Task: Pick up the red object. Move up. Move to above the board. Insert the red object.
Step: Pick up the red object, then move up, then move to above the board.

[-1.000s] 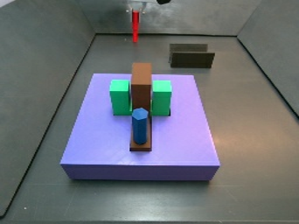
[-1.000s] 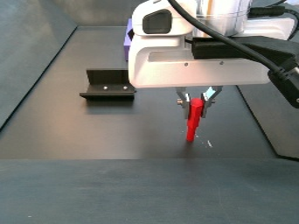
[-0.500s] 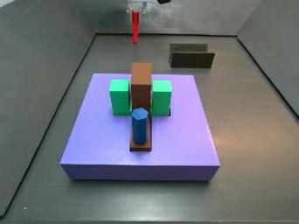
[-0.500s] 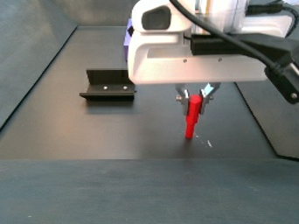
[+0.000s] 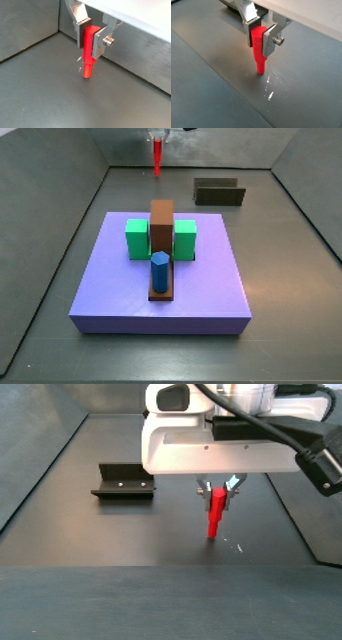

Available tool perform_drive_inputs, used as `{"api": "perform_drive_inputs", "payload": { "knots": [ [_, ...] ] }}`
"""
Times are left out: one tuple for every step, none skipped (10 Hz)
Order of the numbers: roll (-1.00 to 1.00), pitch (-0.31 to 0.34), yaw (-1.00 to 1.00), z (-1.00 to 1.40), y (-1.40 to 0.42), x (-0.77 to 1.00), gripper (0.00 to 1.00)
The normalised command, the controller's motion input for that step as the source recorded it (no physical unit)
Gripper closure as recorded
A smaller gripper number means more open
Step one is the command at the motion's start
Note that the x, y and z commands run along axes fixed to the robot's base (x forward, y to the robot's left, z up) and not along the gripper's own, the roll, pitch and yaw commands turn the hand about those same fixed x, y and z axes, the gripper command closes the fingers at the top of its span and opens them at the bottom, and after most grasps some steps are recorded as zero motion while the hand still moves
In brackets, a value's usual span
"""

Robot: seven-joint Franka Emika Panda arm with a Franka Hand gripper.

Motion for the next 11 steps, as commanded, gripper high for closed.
{"api": "perform_drive_inputs", "payload": {
  "knots": [
    [0.00,0.000,0.00,0.00,0.00,0.00,1.00],
    [0.00,0.000,0.00,0.00,0.00,0.00,1.00],
    [0.00,0.000,0.00,0.00,0.00,0.00,1.00],
    [0.00,0.000,0.00,0.83,0.00,0.00,1.00],
    [0.01,0.008,-0.03,0.81,0.05,-0.03,1.00],
    [0.03,0.008,-0.05,0.55,0.04,-0.07,1.00],
    [0.05,-0.001,-0.03,0.25,0.02,-0.03,1.00],
    [0.00,0.000,0.00,1.40,0.00,0.00,1.00],
    [-0.01,0.018,0.00,1.40,-0.01,-0.02,1.00],
    [0.01,0.026,0.01,1.40,-0.02,-0.05,1.00],
    [0.01,0.029,0.00,1.40,0.00,0.01,1.00]
  ]
}}
